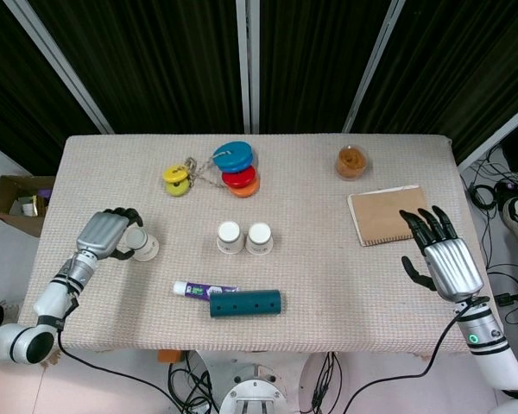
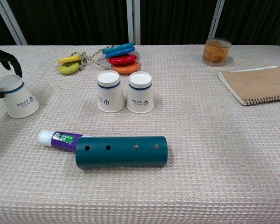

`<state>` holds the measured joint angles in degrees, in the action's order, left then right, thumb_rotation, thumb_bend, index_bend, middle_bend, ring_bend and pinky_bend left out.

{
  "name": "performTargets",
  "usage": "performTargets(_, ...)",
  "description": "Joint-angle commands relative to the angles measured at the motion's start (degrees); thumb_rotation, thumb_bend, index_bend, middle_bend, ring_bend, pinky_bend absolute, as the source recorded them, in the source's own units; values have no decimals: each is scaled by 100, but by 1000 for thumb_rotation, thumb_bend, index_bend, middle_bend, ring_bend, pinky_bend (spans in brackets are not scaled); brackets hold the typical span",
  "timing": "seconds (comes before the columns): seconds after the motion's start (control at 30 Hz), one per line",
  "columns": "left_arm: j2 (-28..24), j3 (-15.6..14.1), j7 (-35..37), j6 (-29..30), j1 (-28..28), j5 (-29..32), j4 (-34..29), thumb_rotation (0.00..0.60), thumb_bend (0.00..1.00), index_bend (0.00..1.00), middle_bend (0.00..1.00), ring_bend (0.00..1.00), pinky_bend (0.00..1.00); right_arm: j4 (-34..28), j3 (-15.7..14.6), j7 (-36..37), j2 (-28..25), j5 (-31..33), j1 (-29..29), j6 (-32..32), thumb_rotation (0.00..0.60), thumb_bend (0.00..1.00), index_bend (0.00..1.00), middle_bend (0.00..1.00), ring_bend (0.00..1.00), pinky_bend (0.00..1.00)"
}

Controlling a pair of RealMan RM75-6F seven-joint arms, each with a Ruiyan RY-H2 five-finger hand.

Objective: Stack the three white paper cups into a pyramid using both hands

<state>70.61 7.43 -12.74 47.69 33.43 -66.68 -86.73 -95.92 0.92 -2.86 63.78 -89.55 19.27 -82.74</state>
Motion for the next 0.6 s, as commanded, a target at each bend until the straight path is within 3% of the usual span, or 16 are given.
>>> performTargets(0.03, 80, -8, 31, 16, 32, 69, 60, 600, 305, 440, 355, 353, 384, 38, 15, 42, 13, -8, -40, -3, 600, 348, 0, 176, 55, 58)
performTargets(0.23, -27, -6, 121, 127, 48, 13, -73, 600, 388, 493, 483, 466, 429, 150, 52, 199, 30, -8, -160, -62, 600, 348, 0, 178, 55, 57)
performTargets(0.43, -494, 239, 546, 505, 40, -358, -844, 600, 382, 489, 461, 460, 425, 259, 98, 373, 45, -25, -241, -96, 600, 348, 0, 179, 55, 58)
performTargets(0.6, -728, 533, 903, 377, 341, -576, -1386, 600, 381, 487, 454, 459, 423, 345, 137, 481, 66, -27, -281, -84, 600, 349, 0, 179, 55, 58)
